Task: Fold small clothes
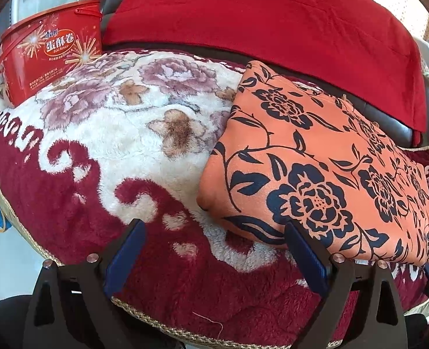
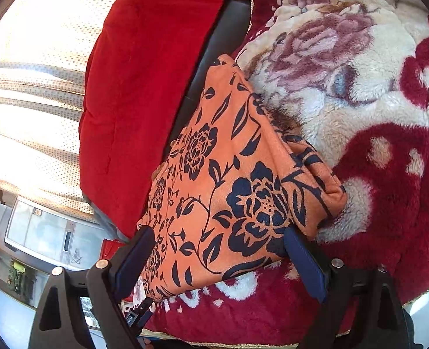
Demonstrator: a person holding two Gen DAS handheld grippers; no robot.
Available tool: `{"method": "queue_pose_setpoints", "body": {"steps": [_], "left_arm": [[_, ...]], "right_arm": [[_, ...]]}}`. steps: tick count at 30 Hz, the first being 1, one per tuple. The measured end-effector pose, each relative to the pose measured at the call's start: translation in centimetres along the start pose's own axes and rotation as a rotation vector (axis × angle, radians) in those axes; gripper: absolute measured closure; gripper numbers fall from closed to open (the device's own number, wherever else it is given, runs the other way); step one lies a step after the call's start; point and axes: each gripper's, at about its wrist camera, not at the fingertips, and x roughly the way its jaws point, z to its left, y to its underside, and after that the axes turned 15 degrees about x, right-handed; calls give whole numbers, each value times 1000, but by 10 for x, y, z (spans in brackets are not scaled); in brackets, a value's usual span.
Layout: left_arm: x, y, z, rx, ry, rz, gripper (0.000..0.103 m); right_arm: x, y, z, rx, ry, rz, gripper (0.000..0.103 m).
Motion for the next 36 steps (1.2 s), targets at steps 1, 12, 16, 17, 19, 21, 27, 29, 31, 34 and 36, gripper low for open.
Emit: {"method": "queue_pose_setpoints", "body": {"steps": [1, 12, 16, 17, 19, 21, 27, 29, 31, 34, 36], "left_arm": [[0, 0, -1, 4, -4, -1, 7], [-34, -7, -33, 176, -13, -160, 7], [-34, -20, -58, 235, 30, -155, 7], [-33, -25, -68, 252, 39, -157, 7], [-32, -37, -84, 286, 49, -172, 7], [-30, -49, -107, 334, 68, -199, 7], [-11, -76, -157, 431, 106, -222, 7], [-6, -87, -168, 438, 121, -226, 7], [-6, -89, -171, 424, 147, -260, 7], [19, -82, -177, 447, 146, -181, 7], [44, -74, -181, 470, 116, -82, 6]], "right_arm": [[0, 0, -1, 1, -2, 1, 11], [-8, 32, 0, -28, 43, 48, 11], [-8, 35, -1, -23, 72, 41, 11], [-6, 31, -1, -12, 93, 36, 11], [-1, 18, -6, 40, 99, 18, 11], [4, 5, -9, 81, 94, 5, 11], [23, -13, 10, -39, 268, -80, 89], [22, -4, 32, -180, 354, -138, 92], [14, 21, 66, -409, 447, -253, 92], [28, 22, 56, -431, 533, -232, 84], [40, 5, 30, -322, 546, -120, 72]]}}
